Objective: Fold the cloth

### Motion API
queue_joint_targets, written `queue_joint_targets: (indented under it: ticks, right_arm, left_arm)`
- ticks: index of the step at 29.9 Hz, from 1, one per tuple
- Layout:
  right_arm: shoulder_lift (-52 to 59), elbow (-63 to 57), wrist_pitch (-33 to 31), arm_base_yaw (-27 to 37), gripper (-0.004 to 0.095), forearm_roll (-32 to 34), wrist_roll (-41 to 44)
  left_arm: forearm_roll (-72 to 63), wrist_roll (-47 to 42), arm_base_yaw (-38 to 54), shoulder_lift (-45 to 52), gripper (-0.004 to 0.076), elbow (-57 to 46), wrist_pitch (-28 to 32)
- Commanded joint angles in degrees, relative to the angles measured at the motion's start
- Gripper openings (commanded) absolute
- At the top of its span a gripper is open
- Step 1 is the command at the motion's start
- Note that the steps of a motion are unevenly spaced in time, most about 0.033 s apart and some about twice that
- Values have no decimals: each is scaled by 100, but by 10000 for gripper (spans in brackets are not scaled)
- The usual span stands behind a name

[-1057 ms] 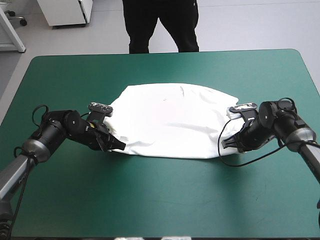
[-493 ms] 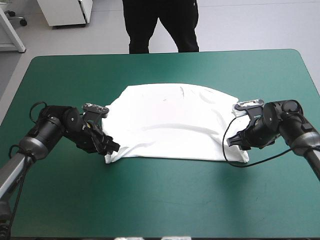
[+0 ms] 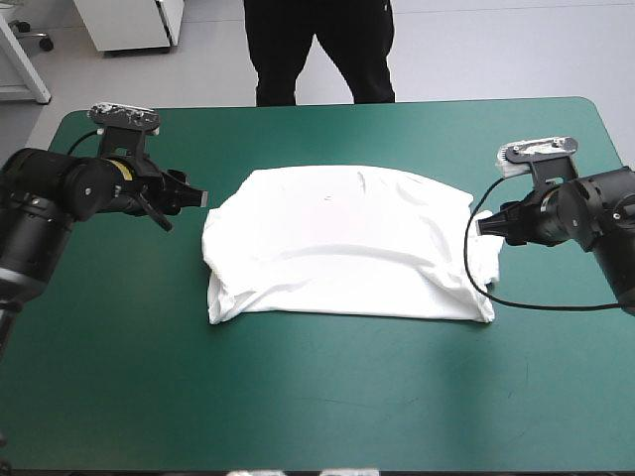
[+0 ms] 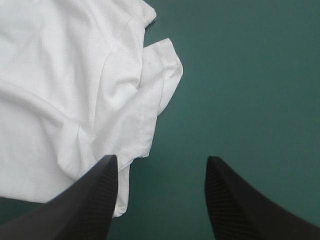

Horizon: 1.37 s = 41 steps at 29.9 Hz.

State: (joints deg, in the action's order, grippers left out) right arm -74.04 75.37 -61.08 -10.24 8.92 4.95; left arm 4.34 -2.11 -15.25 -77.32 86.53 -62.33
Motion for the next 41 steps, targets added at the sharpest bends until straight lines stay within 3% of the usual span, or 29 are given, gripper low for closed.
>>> queue_joint_targets:
  ticks: [1,13,19,31,33,35,39,41]
  right_arm:
    - [151,256,244,-8,507,123,40]
    - [151,264,185,-8,503,143,1]
    - [151,264,185,-8,500,121,-21]
    - [151,264,124,-8,499,121,-21]
    - [151,264,124,-8,499,112,-21]
    - [151,264,124,-8,499,89,-21]
    - [151,264,124,-8,499,78,-21]
    - [151,264,124,-8,499,85,-21]
  left_arm:
    - [180,-133,56,-401,425,164,290]
    - [5,-334,387,-2122,425,192,832]
    - [31,-395,398,-2577,425,192,1150]
    - [6,-406,401,-3339,414,192,1172]
    - [6,-406,401,-3356,363,192,1182]
    - [-4,-406,401,-3379,265,192,1182]
    - [-4,-406,401,-3379,-13,192,1265]
    - [-4,-406,401,-3351,-8,235,1199]
